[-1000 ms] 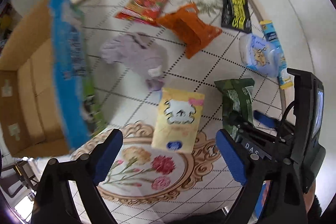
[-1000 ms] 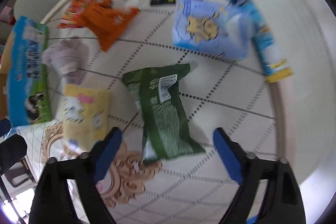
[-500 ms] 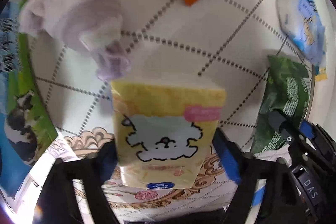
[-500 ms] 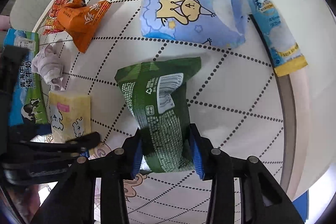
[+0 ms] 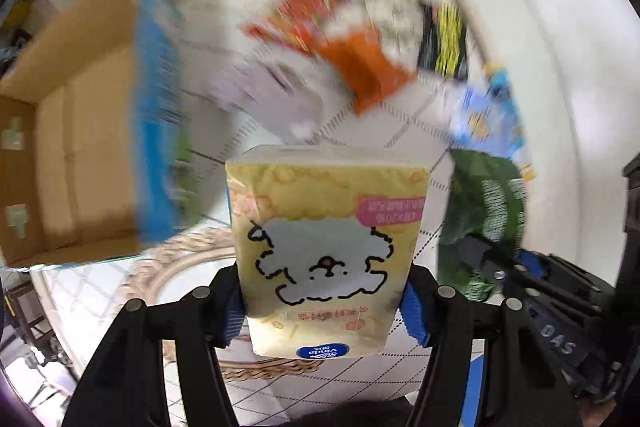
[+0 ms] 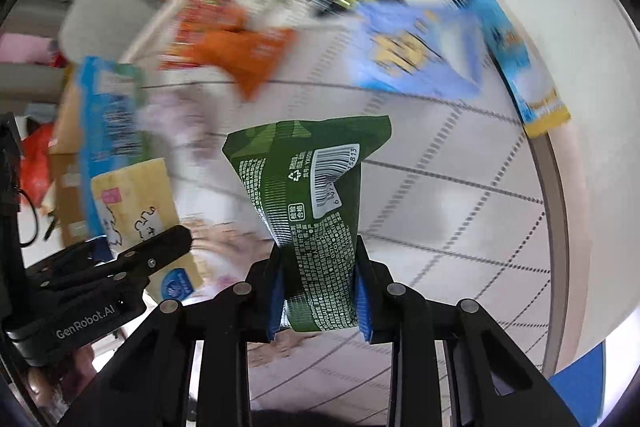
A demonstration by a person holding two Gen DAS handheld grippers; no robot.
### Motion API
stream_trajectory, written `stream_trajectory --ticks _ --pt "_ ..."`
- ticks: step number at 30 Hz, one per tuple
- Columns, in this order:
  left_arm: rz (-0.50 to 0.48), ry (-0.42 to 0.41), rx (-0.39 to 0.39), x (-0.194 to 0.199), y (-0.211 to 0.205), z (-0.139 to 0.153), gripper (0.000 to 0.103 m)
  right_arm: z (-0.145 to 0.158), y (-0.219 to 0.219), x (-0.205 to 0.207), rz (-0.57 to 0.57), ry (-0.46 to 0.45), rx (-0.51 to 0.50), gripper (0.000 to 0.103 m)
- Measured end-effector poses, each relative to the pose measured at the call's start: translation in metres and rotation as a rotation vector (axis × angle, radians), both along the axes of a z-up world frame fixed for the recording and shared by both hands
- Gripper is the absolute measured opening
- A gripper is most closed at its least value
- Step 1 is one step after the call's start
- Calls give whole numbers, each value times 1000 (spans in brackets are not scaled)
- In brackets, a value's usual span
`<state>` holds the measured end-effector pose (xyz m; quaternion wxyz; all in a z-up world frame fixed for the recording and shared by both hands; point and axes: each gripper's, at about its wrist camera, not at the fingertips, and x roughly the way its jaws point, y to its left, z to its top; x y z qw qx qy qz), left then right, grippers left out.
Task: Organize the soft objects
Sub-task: 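Lower both packs into the cardboard box and open both tools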
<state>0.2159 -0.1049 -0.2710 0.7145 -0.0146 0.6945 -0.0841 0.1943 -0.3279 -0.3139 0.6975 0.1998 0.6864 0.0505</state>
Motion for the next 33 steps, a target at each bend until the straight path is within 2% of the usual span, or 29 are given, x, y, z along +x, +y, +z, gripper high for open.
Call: stream_trajectory --ticks 2,4,7,9,11,14,18,21,25,26,28,33 --pt "38 -75 -13 -2 25 31 60 27 24 6 32 -46 18 30" --pt "73 -116 -28 -3 54 64 60 52 55 13 68 -83 71 30" --pt "111 -162 -30 8 108 90 60 89 105 24 135 -144 103 30" --pt "140 -177 -28 13 143 97 60 104 142 34 178 -172 108 30" --pt "165 -175 -18 25 168 93 60 115 180 45 203 -192 97 30" --pt "201 -147 10 47 204 70 60 118 238 64 244 -197 87 30" --pt "237 -79 4 77 243 28 60 100 302 86 287 -171 53 30" --pt "237 -34 2 101 258 -3 60 69 339 105 305 -135 15 30" --pt "227 37 -26 125 269 -39 60 31 361 132 304 -102 -27 30" --pt "249 65 0 128 270 -46 60 18 364 141 301 -95 -41 30" --pt "251 101 -24 138 276 -65 60 2 371 153 302 -82 -66 30" --pt "256 163 -49 152 278 -88 60 -28 375 170 303 -53 -104 30"
